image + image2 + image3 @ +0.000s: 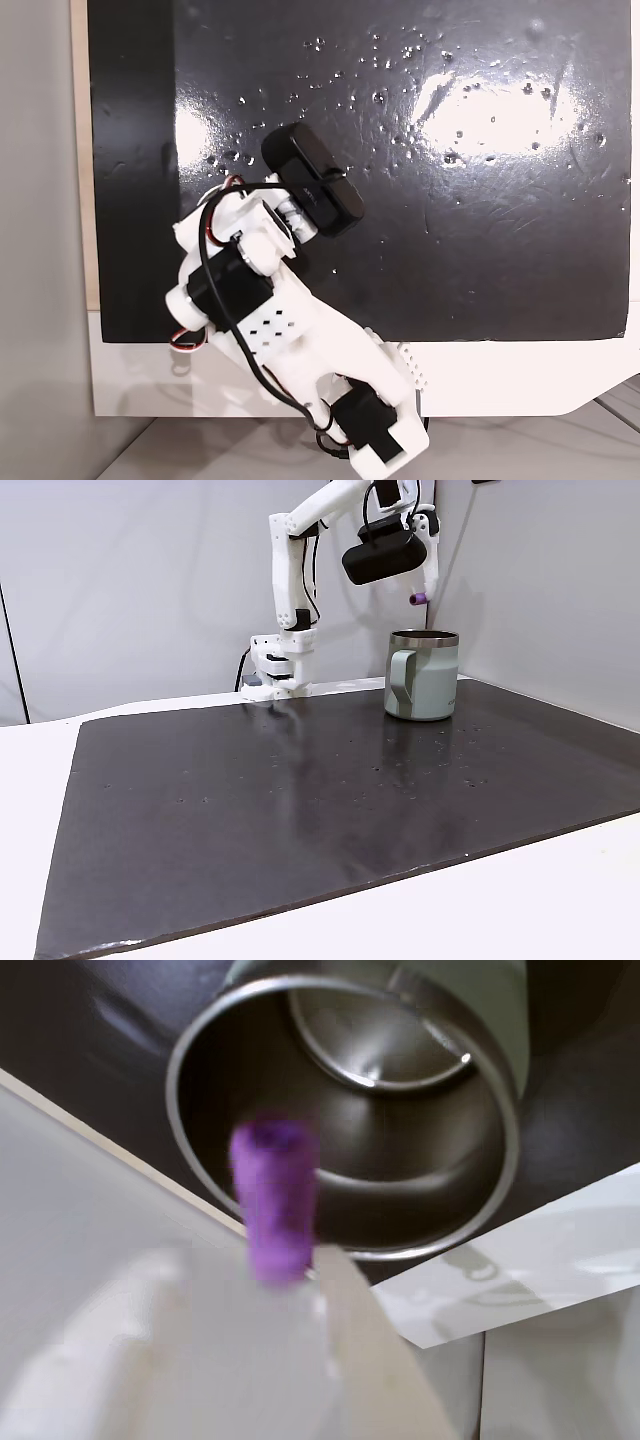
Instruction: Grasp a pengrip and put it in the cup.
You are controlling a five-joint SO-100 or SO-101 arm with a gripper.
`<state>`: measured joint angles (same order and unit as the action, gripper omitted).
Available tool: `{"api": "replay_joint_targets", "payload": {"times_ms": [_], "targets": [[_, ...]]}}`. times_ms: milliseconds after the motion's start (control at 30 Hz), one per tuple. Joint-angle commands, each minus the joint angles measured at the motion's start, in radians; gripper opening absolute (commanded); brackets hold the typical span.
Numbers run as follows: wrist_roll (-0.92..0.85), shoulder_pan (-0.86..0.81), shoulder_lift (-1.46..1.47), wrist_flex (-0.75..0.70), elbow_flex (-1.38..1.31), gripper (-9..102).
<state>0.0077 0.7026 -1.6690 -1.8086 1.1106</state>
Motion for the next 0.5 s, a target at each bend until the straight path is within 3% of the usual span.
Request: {"api": "replay_joint_targets", "payload": {"times_ms": [0,467], "targets": [[-0.018,0.008,-0.011,-0.014,-0.048,32],[-0.02,0.008,-0.014,-0.014,-0.043,34]]}}
